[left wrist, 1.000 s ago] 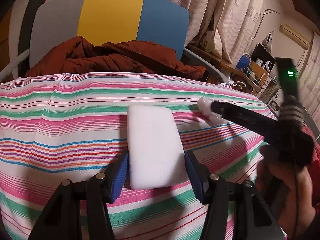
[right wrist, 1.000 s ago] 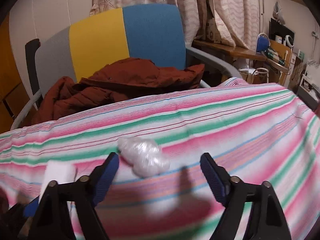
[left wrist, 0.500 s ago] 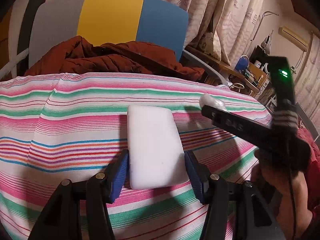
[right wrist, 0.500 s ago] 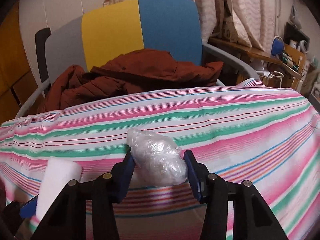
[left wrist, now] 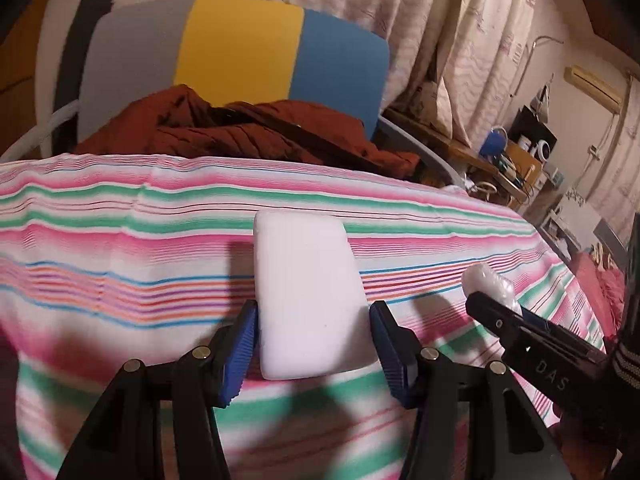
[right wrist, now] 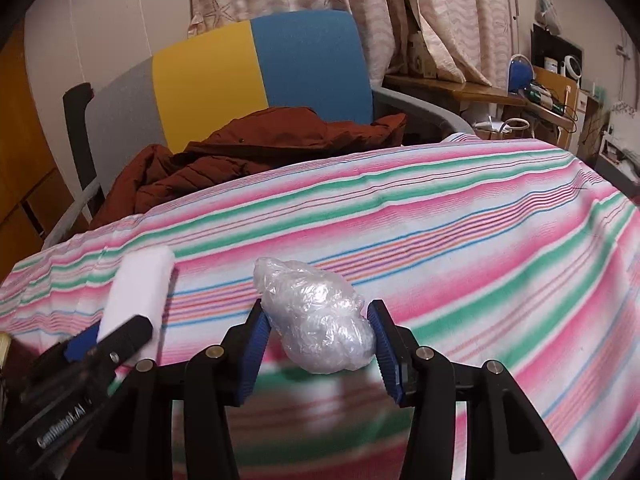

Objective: Organize objects
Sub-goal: 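Grasp the plastic-wrapped bundle with the right tool while the left tool holds the white sponge, then carry the white sponge and wrapped bundle to the gold tray and release both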

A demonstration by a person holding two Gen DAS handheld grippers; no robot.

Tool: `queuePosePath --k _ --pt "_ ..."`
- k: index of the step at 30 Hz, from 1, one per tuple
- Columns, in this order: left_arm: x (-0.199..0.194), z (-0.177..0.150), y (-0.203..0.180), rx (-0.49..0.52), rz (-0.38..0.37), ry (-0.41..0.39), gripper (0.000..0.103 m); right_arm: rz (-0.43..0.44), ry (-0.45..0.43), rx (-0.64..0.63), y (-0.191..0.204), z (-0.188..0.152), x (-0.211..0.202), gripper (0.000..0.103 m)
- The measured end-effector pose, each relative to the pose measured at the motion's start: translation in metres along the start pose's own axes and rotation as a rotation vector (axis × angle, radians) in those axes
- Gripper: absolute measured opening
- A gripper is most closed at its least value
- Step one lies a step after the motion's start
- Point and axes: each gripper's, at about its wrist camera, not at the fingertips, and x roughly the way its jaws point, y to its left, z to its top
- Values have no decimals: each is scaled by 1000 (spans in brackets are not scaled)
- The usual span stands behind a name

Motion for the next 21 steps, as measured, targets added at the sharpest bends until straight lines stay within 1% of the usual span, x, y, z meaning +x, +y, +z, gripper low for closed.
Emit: queuePosePath --k 4,8,11,14,16,21 --pt "-23 -11 8 -3 -4 -26 57 35 14 29 7 -15 -16 50" --pt "-44 -24 16 -8 -6 -41 57 81 33 93 14 -37 -35 50" --pt "-57 -31 28 -46 3 -31 57 115 55 129 21 -55 -47 50" --pt "-73 -40 40 -103 -25 -15 57 144 74 150 30 -67 -55 50" --pt "-88 -46 47 -137 -61 -13 57 162 75 152 37 -72 -62 50" --pt "-130 -50 52 -150 -108 -56 57 184 42 115 62 -76 -84 50"
